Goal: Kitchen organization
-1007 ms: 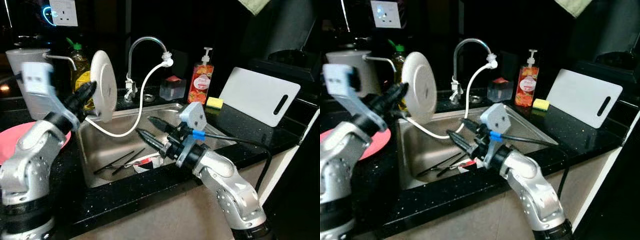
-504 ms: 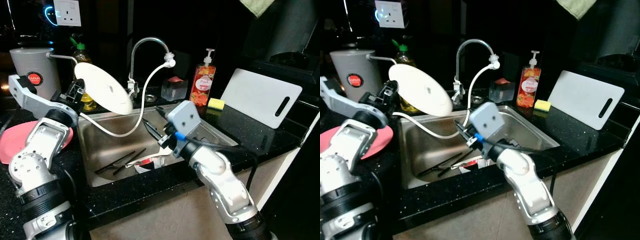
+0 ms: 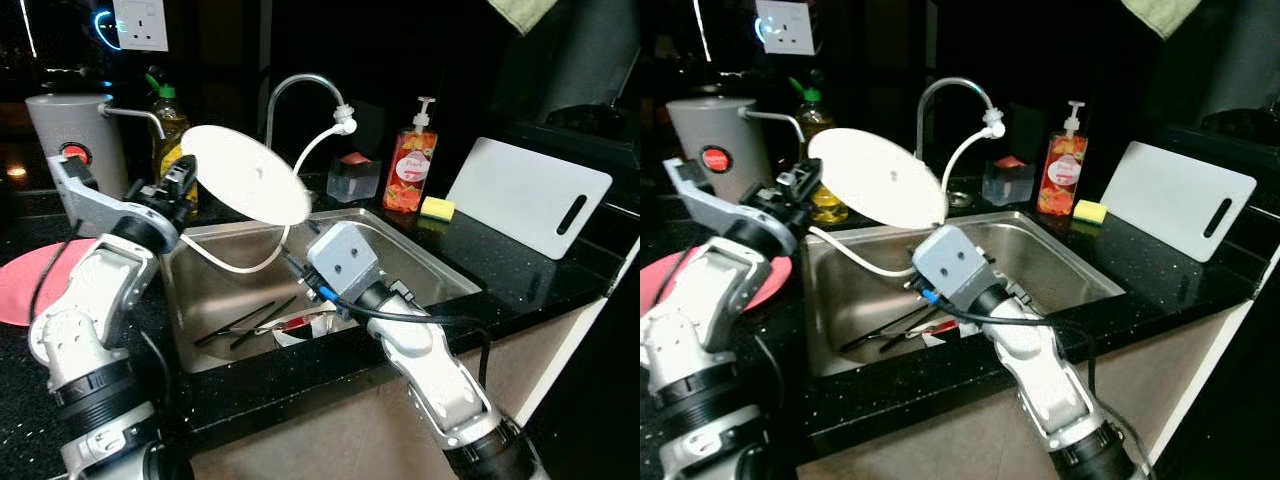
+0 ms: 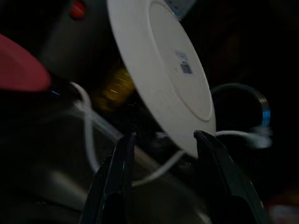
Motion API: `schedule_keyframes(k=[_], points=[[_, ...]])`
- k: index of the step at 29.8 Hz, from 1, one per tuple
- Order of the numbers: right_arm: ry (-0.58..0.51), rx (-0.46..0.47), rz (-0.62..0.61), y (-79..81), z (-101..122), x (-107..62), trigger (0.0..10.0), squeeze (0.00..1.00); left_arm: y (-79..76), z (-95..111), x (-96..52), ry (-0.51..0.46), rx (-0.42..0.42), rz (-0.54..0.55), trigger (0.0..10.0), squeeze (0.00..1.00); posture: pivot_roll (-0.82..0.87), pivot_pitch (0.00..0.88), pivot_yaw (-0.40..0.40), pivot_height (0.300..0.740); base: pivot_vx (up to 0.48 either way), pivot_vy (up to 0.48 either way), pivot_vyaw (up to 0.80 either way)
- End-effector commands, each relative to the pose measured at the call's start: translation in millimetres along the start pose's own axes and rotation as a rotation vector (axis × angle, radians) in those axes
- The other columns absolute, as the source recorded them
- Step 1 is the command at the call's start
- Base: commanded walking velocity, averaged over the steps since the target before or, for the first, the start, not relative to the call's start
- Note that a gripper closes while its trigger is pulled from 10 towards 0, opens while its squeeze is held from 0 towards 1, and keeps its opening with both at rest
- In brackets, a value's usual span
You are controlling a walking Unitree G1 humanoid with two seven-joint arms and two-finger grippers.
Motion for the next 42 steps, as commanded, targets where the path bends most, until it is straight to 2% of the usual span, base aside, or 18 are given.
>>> schedule_keyframes(k=[1, 6, 11, 14, 15, 16, 17, 21, 23, 26, 30, 32, 35, 36, 37, 38, 39, 42], points=[[-0.006, -0.059, -0.013, 0.5, -0.6, 1.2, 10.0, 0.0, -15.7, -11.5, 3.6, 0.043, -0.014, -0.064, 10.0, 0.0, -0.06, 0.0, -0.081, 0.74, 0.0, 0.0, 0.0], [0.046, -0.125, -0.111, -11.8, -12.6, 3.0, 10.0, 0.0, -20.5, -21.6, 3.1, 0.09, -0.014, -0.078, 10.0, 0.0, -0.06, 0.0, -0.085, 0.74, 0.0, 0.0, 0.0], [0.039, -0.159, -0.178, -24.8, -13.6, 4.1, 10.0, 0.0, -26.0, -37.1, 0.1, 0.16, -0.002, -0.098, 10.0, 0.0, -0.06, 0.0, -0.084, 0.74, 0.0, 0.0, 0.0], [0.035, -0.175, -0.226, -31.8, -13.4, 4.9, 9.7, 0.0, -23.3, -43.7, -0.3, 0.191, 0.016, -0.081, 10.0, 0.0, -0.06, 0.0, -0.083, 0.74, 0.0, 0.0, 0.0], [0.031, -0.18, -0.243, -34.1, -12.9, 5.2, 5.6, 0.0, -21.3, -44.8, -0.2, 0.196, 0.023, -0.068, 10.0, 0.0, -0.06, 0.0, -0.082, 0.74, 0.0, 0.0, 0.0], [0.028, -0.183, -0.259, -36.3, -12.4, 5.2, 4.8, 0.0, -19.4, -45.1, -0.1, 0.196, 0.028, -0.057, 10.0, 0.0, -0.06, 0.0, -0.082, 0.74, 0.0, 0.0, 0.0], [0.023, -0.186, -0.28, -39.1, -11.7, 5.1, 0.0, 0.0, -15.9, -45.4, 0.4, 0.195, 0.035, -0.035, 10.0, 0.0, -0.06, 0.0, -0.082, 0.74, 0.0, 0.0, 0.0], [0.014, -0.188, -0.302, -42.1, -11.0, 4.9, 0.0, 0.0, -10.5, -47.5, 1.7, 0.201, 0.053, 0.002, 10.0, 0.0, -0.06, 0.0, -0.081, 0.74, 0.0, 0.0, 0.0], [0.005, -0.191, -0.312, -43.0, -10.3, 4.7, 0.0, 0.0, -0.4, -50.1, 3.2, 0.206, 0.135, 0.074, 10.0, 0.0, -0.07, 0.0, -0.079, 0.74, 0.0, 0.0, 0.0], [-0.011, -0.199, -0.315, -43.0, -8.8, 4.4, 0.0, 0.0, 9.0, -53.2, 3.1, 0.215, 0.146, 0.121, 10.0, 0.0, -0.07, 0.0, -0.078, 0.74, 0.0, 0.0, 0.0], [-0.017, -0.203, -0.316, -42.4, -8.4, 4.3, 0.0, 0.0, 9.6, -52.8, 3.2, 0.211, 0.152, 0.123, 10.0, 0.0, -0.07, 0.0, -0.079, 0.74, 0.0, 0.0, 0.0], [-0.023, -0.21, -0.318, -41.8, -8.0, 4.1, 0.0, 0.0, 9.6, -50.2, 4.0, 0.197, 0.206, 0.133, 10.0, 0.0, -0.07, 0.0, -0.077, 0.74, 0.0, 0.0, 0.0], [-0.023, -0.218, -0.319, -41.2, -8.0, 4.2, 0.0, 0.0, 7.3, -49.0, 4.7, 0.184, 0.237, 0.127, 10.0, 0.0, -0.07, 0.0, -0.075, 0.74, 0.0, 0.0, 0.0], [-0.021, -0.225, -0.317, -40.2, -8.4, 4.5, 0.0, 0.0, 5.8, -48.4, 5.3, 0.174, 0.256, 0.123, 10.0, 0.7, -0.07, 0.0, -0.073, 0.74, 0.0, 0.0, 0.0], [-0.022, -0.234, -0.315, -39.3, -8.6, 4.9, 8.7, 0.0, 4.6, -48.6, 5.8, 0.168, 0.268, 0.116, 10.0, 1.0, -0.07, 0.0, -0.073, 0.74, 0.0, 0.0, 0.0], [-0.022, -0.24, -0.314, -38.7, -8.7, 5.1, 8.7, 0.0, 3.2, -49.7, 6.1, 0.169, 0.271, 0.106, 10.0, 1.0, -0.07, 0.0, -0.073, 0.74, 0.0, 0.0, 0.0], [-0.023, -0.245, -0.313, -37.6, -8.7, 5.5, 10.0, 0.0, 0.2, -52.1, 5.8, 0.182, 0.253, 0.082, 10.0, 1.0, -0.07, 0.0, -0.069, 0.74, 0.0, 0.0, 0.0], [-0.026, -0.256, -0.311, -35.7, -8.3, 5.9, 10.0, 0.0, -10.4, -54.4, 3.9, 0.199, 0.233, 0.011, 10.0, 1.0, -0.07, 0.0, -0.066, 0.74, 0.0, 0.0, 0.0]])
Point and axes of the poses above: a point about 5 cm out from each wrist's last joint towards the gripper, its own x axis pointing out of the wrist towards the gripper, its own z axis along the axis of the wrist's last joint, y = z × x, the point moved 4 cm from there along x, pointing out of the wrist towards the gripper, and after that the axes turned 8 degrees about -x, right-handed, at the moved point
